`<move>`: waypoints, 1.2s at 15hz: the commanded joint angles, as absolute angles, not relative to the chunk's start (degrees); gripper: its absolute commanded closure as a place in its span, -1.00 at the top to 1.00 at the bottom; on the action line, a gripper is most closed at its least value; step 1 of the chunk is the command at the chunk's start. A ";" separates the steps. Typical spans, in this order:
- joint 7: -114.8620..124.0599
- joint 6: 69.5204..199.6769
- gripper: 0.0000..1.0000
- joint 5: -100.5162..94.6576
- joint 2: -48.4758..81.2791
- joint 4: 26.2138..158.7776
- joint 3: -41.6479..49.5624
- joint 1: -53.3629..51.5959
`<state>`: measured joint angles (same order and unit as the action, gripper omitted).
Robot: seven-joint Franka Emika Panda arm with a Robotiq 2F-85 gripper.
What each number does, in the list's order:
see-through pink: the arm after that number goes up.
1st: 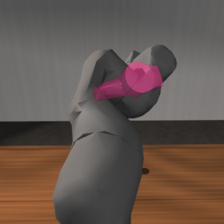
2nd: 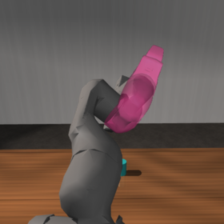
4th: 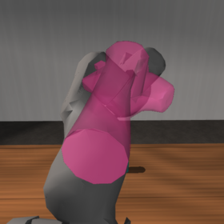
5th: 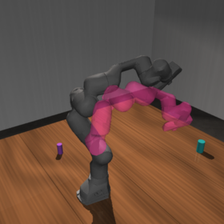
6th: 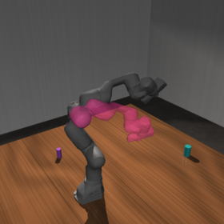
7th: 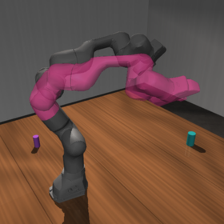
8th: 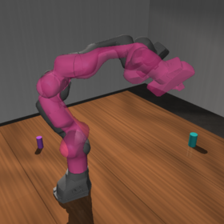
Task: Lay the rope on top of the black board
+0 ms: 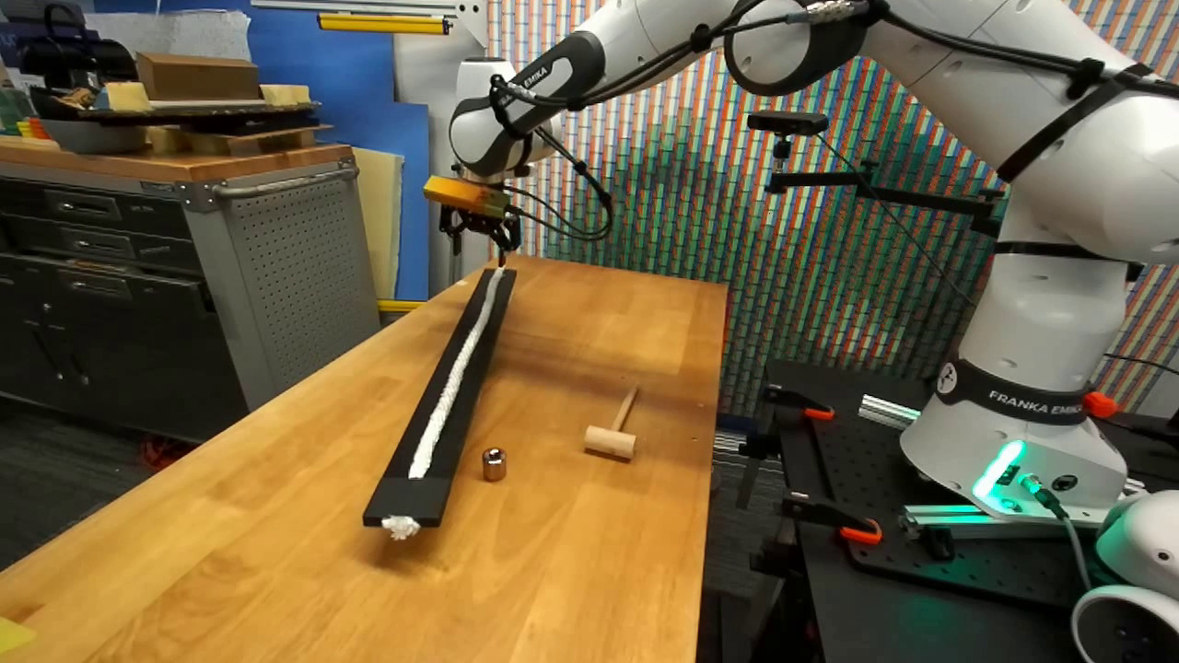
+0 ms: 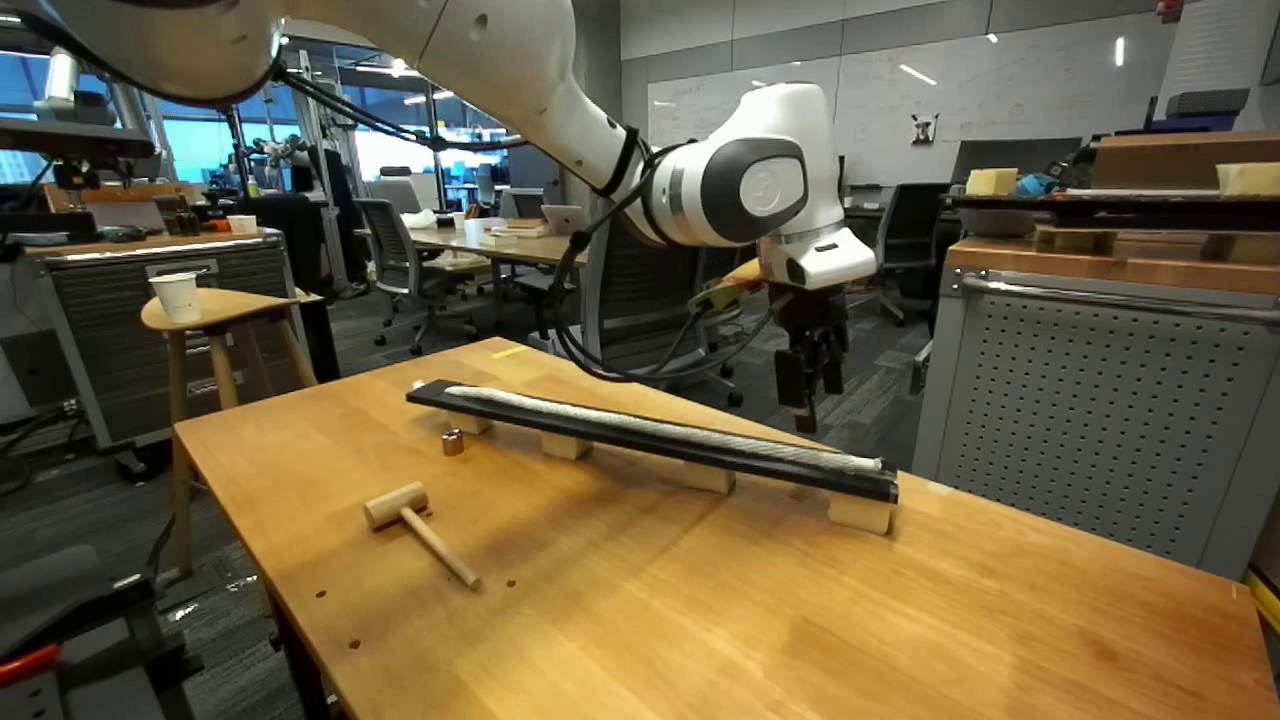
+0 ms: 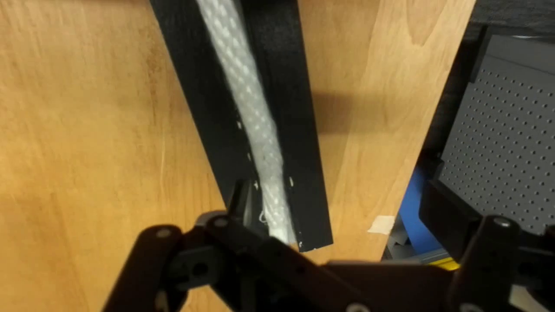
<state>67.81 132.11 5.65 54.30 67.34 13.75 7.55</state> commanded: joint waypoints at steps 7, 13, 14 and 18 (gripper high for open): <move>51.76 132.12 1.00 6.13 36.60 81.84 8.49 5.36; 34.97 129.78 1.00 8.59 25.14 94.49 4.12 5.58; 31.81 129.28 1.00 9.66 23.46 96.56 3.43 5.80; 19.78 126.65 1.00 11.34 17.45 104.21 2.74 5.54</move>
<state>28.58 128.22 9.50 24.31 96.31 3.58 5.12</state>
